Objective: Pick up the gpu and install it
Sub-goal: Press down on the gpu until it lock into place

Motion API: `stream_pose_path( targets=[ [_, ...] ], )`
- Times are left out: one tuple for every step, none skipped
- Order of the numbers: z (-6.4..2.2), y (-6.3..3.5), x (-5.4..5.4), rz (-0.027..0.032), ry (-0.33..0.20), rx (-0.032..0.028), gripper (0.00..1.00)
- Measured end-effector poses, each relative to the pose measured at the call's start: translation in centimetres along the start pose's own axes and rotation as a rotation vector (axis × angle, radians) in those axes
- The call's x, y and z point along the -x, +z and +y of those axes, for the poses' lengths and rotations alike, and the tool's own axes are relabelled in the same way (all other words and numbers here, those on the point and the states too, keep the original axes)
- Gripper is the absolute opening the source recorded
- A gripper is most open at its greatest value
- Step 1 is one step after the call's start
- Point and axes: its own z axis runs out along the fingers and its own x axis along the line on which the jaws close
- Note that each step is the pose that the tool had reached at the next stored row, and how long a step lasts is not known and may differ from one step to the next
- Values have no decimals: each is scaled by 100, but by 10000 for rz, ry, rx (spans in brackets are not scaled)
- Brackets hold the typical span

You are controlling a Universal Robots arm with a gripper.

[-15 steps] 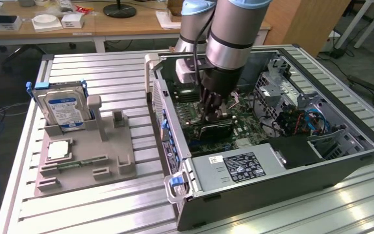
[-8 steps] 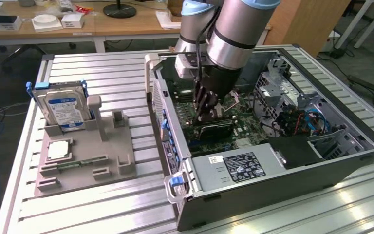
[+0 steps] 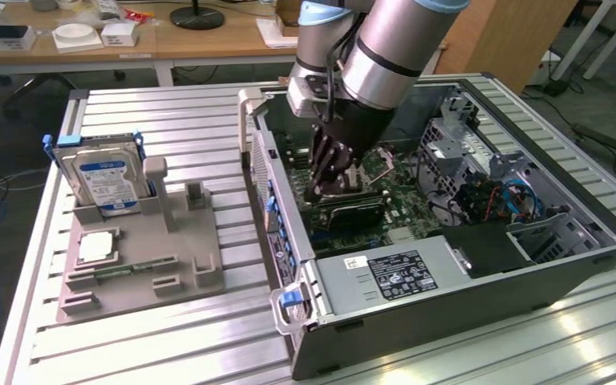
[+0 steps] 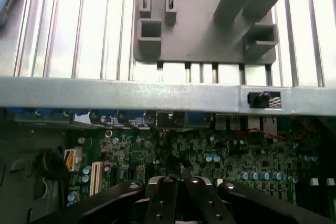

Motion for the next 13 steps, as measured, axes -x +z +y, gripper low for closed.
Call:
stream_pose_path(
  targets=[
    [0,0,14,-1,4,157,10],
    [-1,1,27,-4,10,311,10],
    [0,1,42,-4,16,470,10],
    [-1,1,56,-7,21,647,10],
    [-2,2,67,-10,26,831,10],
    [-5,2,75,-14,32,1011,10],
    [-11,1,80,-15,36,1189,10],
    [-21,-2,83,-18,42,1381,10],
    [-32,-5,85,-18,49,1554,10],
    [-45,-9,87,-20,53,1720,10],
    [-58,-12,87,-22,58,1853,10],
    [-62,-14,87,-21,60,1903,10],
    [-61,-14,87,-21,60,1904,10]
  ],
)
